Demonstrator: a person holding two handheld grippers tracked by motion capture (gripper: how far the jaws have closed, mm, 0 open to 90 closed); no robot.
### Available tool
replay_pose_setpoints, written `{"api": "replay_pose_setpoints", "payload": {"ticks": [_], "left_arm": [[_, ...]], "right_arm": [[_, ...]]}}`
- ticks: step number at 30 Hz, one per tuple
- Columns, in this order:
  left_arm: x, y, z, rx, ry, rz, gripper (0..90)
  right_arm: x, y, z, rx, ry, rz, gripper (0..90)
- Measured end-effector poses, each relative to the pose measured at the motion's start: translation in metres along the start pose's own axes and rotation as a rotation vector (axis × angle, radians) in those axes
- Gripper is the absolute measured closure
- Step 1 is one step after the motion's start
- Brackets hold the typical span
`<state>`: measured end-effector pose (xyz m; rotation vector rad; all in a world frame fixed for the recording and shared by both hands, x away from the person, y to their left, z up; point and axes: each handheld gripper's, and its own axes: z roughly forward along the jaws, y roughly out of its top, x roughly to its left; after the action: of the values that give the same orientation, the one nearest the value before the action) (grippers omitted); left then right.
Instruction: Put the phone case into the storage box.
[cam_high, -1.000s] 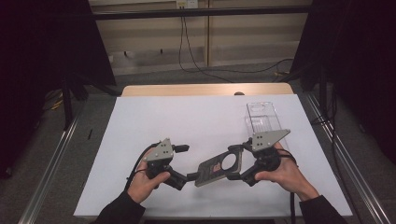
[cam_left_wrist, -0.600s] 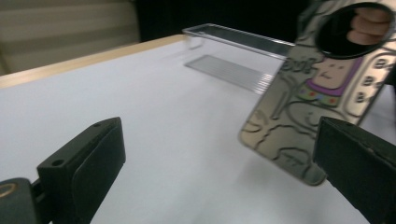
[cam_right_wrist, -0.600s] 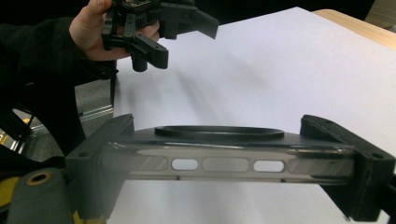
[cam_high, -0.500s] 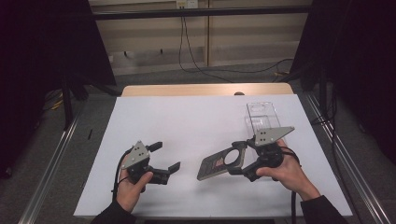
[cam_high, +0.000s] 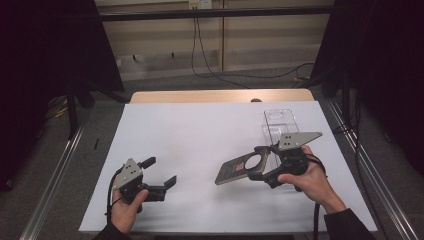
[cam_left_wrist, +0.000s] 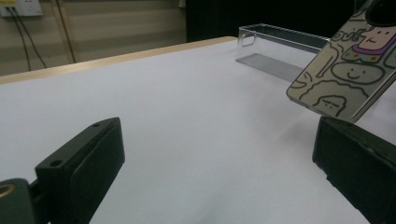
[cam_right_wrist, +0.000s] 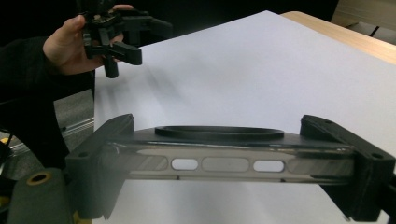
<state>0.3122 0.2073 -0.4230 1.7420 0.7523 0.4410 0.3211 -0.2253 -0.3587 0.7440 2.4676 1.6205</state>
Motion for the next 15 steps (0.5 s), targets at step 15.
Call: {"api": "replay_pose_setpoints", "payload": {"ticks": [15], "left_arm": [[0.006, -0.018, -0.023, 0.008, 0.081, 0.023, 2.3]], "right_arm": [[-0.015, 0.012, -0.016, -0.02, -0.085, 0.035, 11.8]]}}
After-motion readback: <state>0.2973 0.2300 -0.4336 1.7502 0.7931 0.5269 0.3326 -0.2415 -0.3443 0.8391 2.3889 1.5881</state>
